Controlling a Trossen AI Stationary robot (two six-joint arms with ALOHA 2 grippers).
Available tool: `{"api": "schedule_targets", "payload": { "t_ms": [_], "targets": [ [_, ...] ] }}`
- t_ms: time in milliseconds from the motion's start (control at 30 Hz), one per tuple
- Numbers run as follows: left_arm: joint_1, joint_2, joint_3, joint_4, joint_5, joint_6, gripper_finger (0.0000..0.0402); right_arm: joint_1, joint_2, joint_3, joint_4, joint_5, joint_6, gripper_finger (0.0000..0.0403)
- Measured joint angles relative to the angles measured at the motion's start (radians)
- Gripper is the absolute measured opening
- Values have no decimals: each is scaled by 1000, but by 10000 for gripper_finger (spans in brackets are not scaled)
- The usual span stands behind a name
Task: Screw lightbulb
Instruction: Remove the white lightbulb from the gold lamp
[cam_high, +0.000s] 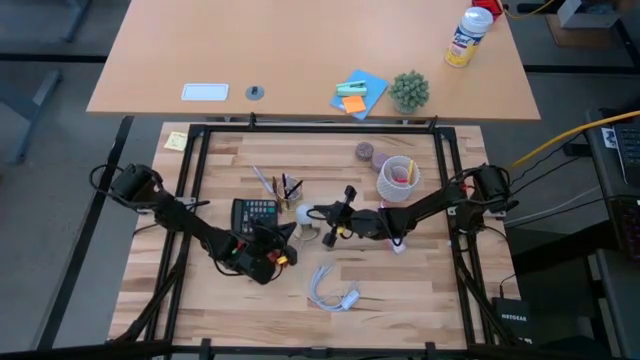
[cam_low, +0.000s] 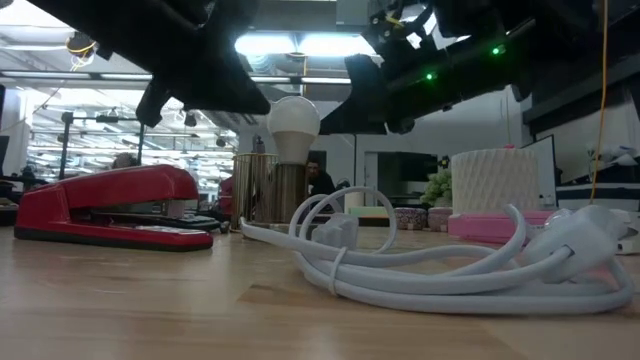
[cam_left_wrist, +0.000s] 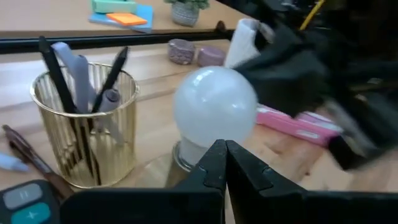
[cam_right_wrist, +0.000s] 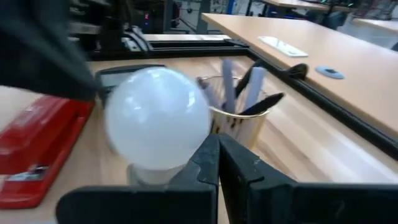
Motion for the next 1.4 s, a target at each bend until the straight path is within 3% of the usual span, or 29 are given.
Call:
{"api": "schedule_targets", "payload": {
  "t_ms": [100, 333, 500, 600, 733, 1067, 1400],
  "targets": [
    [-20, 0, 0, 38, -23, 0, 0, -4, 0, 0, 9, 23, -50, 7],
    [-54, 0, 0, 98, -212, 60, 0, 20, -83, 0, 21, 62, -173, 7],
    [-34, 0, 0, 95, -326, 60, 0, 82, -132, 1, 23, -9, -118, 7],
    [-4, 0, 0, 91, -344, 86, 0, 116, -130, 1, -1, -55, -92, 7],
    [45, 0, 0, 59, -307, 113, 0, 127, -101, 0, -33, -63, -41, 7],
    [129, 0, 0, 17, -34, 105, 0, 79, -27, -1, -31, -62, -19, 7],
    [72, 0, -1, 9, -15, 69, 0, 19, -26, -2, -36, -27, 7, 7]
  ]
}}
